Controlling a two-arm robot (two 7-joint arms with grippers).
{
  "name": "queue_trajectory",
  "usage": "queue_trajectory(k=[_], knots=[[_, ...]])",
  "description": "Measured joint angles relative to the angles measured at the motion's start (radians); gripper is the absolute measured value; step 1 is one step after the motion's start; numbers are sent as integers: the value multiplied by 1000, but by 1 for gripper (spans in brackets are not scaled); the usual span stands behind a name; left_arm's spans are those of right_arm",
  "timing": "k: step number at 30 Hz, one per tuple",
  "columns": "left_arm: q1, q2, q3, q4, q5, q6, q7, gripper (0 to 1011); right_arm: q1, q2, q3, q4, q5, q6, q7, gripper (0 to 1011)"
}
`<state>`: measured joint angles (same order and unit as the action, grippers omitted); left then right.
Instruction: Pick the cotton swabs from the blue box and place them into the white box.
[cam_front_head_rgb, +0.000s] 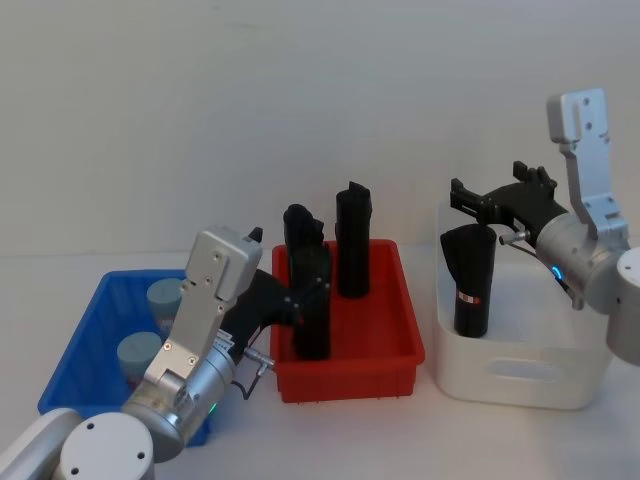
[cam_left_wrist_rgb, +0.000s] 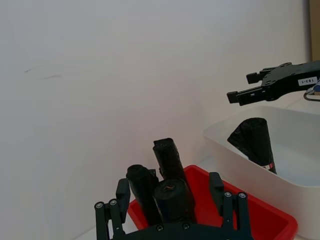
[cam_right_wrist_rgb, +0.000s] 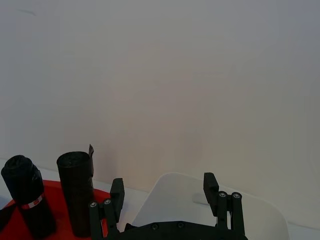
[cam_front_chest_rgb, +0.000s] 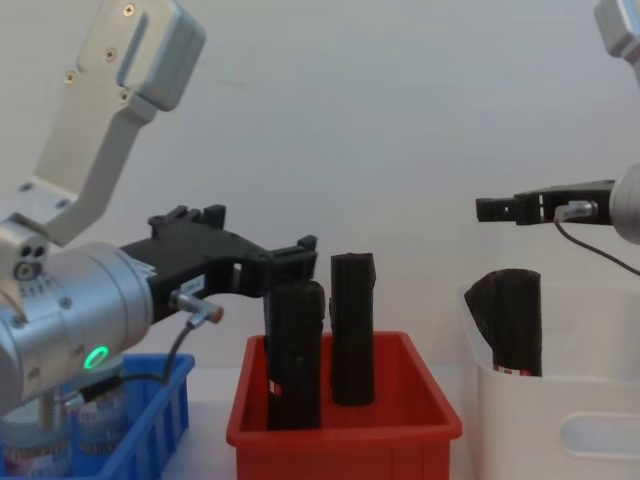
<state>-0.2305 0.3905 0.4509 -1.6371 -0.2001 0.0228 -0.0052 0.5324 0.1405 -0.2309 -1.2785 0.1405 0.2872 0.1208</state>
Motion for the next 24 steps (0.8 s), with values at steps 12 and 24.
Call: queue_trajectory(k=[12,24], knots=[[80,87,-37,-109,-33,86,97,1000,1,-1,-1,9,-6,14,2,1001],[196,186,-86,-190,-141,158,243,1000,1,-1,-2,12,-7,19,3,1001]])
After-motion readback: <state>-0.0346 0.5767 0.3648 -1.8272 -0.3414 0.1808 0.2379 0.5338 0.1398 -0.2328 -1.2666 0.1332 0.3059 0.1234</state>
